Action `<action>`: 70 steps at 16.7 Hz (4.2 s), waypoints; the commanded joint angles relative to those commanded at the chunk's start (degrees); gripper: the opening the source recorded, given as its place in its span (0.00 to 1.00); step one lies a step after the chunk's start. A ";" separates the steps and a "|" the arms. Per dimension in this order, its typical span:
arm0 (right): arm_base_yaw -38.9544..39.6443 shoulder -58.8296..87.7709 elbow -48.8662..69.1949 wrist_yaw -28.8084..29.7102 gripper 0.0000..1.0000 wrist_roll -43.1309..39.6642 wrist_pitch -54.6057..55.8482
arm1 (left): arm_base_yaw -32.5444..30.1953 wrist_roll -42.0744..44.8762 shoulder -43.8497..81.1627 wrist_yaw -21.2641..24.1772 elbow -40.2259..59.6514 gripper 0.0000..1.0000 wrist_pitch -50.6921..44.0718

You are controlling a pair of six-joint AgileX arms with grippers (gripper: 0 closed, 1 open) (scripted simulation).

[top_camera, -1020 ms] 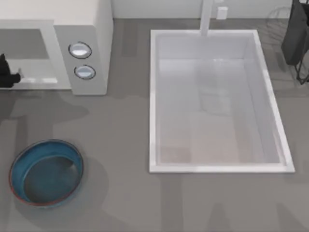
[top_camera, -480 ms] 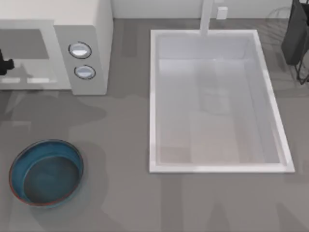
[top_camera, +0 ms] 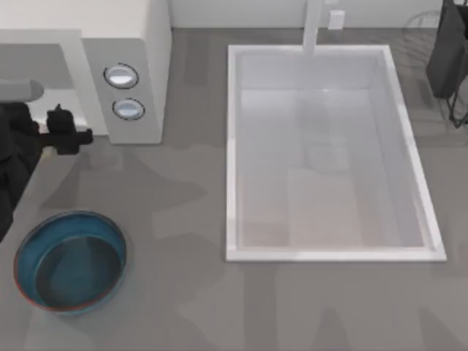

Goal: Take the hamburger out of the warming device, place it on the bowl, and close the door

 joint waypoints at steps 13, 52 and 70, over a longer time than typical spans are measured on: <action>0.00 0.00 0.00 0.00 1.00 0.00 0.00 | -40.36 -18.18 -12.37 -46.47 -31.78 0.00 9.45; 0.00 0.00 0.00 0.00 1.00 0.00 0.00 | -30.49 -11.79 9.43 -37.27 -27.10 1.00 31.09; 0.00 0.00 0.00 0.00 1.00 0.00 0.00 | -12.51 -5.41 -56.63 -15.44 -30.05 1.00 -13.87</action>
